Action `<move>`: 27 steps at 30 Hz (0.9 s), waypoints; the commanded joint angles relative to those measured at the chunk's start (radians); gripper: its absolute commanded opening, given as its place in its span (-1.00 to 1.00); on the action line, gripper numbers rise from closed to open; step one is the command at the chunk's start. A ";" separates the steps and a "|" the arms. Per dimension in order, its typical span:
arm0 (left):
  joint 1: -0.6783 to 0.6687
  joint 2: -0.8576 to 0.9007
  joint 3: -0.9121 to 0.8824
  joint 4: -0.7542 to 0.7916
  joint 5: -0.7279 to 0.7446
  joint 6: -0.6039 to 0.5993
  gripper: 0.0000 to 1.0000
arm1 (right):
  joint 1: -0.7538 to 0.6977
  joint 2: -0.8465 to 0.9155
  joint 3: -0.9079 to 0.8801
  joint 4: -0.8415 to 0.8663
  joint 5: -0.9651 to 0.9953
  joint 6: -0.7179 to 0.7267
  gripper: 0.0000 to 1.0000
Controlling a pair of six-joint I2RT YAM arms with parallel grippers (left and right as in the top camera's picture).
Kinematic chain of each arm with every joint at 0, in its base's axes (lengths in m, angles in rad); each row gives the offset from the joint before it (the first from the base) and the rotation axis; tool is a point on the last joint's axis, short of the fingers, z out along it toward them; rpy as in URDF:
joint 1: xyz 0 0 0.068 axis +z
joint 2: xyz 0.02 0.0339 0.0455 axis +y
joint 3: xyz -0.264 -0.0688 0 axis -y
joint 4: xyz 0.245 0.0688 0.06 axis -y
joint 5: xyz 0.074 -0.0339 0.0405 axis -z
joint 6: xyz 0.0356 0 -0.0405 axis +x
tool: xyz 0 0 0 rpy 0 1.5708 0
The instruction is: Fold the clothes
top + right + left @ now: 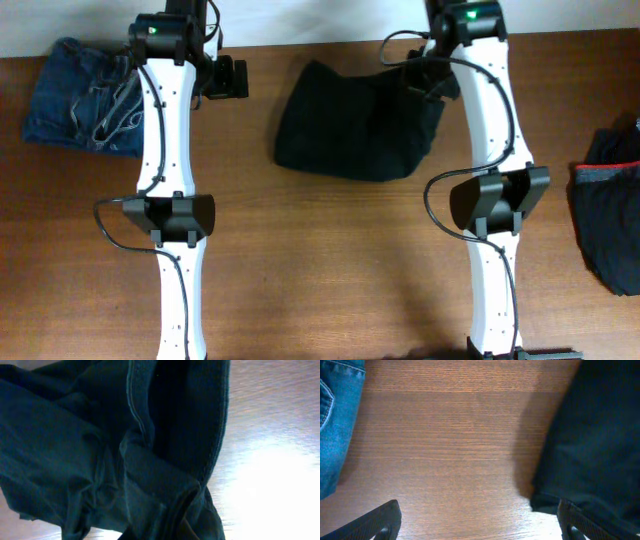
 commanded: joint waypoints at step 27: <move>-0.006 -0.003 -0.512 0.482 0.401 0.180 0.98 | 0.047 -0.066 0.043 -0.014 0.015 0.035 -0.93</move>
